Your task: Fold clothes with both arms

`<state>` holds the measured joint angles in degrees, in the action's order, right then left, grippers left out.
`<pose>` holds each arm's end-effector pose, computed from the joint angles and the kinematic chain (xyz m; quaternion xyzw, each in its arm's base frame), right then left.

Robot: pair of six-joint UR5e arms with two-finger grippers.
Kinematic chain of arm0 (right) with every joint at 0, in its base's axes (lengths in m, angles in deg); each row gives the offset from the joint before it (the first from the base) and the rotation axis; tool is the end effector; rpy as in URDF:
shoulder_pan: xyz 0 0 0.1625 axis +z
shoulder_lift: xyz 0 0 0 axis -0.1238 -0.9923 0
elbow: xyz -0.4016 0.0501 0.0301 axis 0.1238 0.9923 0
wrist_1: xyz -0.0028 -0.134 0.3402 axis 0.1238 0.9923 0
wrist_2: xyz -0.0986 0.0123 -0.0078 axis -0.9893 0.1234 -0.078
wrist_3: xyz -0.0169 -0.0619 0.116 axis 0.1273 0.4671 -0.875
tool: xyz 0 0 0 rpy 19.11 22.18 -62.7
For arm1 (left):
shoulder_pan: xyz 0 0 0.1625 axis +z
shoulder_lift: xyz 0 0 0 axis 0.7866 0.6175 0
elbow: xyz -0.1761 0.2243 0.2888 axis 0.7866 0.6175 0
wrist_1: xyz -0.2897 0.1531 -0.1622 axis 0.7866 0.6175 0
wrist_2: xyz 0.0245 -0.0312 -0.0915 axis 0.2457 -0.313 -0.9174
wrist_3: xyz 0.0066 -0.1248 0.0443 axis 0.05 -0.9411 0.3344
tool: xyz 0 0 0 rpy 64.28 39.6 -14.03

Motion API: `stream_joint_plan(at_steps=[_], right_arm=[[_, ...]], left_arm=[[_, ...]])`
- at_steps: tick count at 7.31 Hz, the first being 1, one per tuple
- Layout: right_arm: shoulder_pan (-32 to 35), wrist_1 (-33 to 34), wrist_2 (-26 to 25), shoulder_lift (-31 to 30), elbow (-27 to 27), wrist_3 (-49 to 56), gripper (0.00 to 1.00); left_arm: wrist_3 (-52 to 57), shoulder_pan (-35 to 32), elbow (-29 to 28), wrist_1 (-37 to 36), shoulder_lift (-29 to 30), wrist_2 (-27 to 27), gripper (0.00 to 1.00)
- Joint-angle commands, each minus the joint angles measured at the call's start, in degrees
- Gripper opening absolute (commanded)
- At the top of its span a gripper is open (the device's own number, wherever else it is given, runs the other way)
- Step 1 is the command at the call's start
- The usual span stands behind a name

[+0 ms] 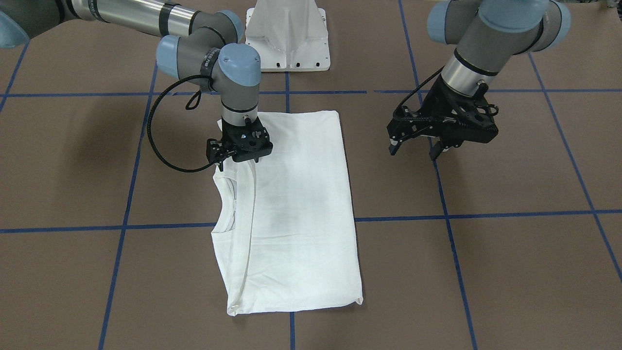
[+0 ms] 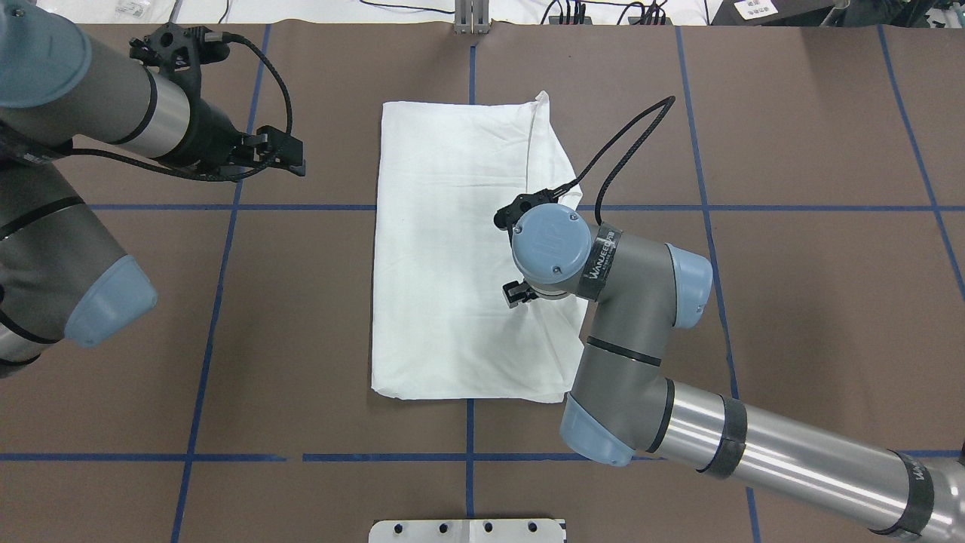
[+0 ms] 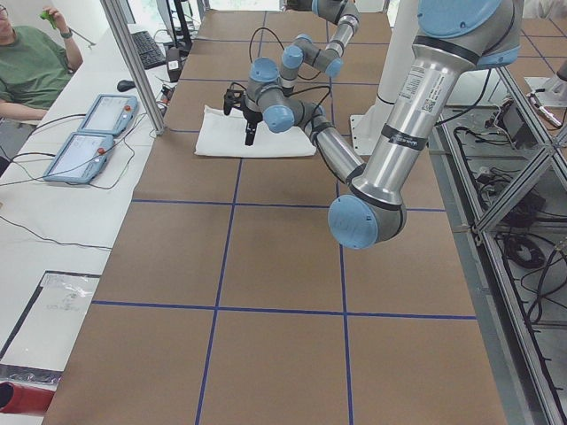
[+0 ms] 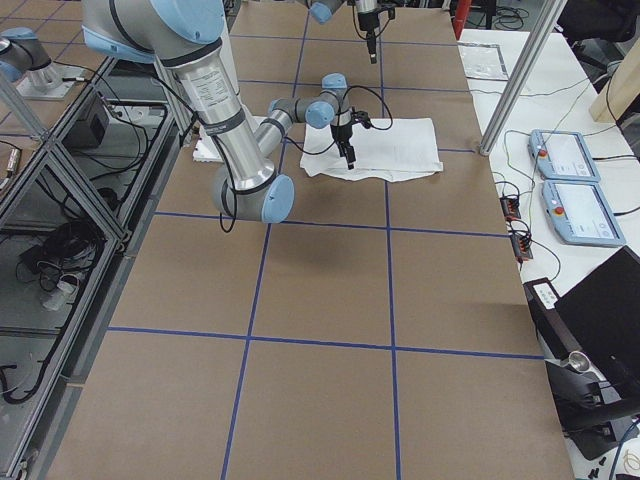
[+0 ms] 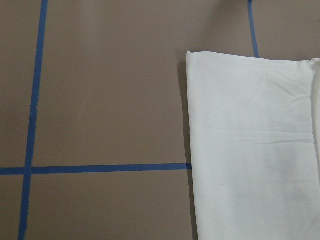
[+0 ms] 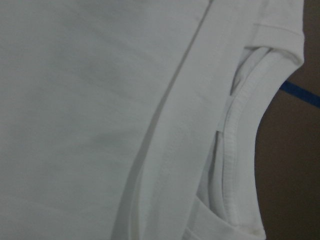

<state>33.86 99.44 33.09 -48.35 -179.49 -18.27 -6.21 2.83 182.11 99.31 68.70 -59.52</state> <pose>-0.5432 -0.4115 0.3193 0.1453 -0.2766 -0.1400 0.9396 0.3185 -0.4794 0.2854 0.1286 0.4880 -0.0485 0.8620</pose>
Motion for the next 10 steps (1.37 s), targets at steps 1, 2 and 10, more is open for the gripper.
stream_joint_plan(at_steps=[1, 2, 10], right_arm=[[0.41, -0.10, 0.47, -1.96, 0.02, 0.65, 1.00], [1.54, -0.10, 0.91, -3.98, -0.86, 1.18, 1.00], [8.32, -0.27, 7.50, -16.56, -20.62, 4.01, 1.00]], left_arm=[[-0.07, 0.00, -0.01, 0.00, 0.28, 0.00, 1.00], [-0.16, 0.09, -0.01, 0.00, 0.45, 0.00, 1.00], [-15.55, 10.31, 0.78, 1.40, 0.19, 2.00, 1.00]])
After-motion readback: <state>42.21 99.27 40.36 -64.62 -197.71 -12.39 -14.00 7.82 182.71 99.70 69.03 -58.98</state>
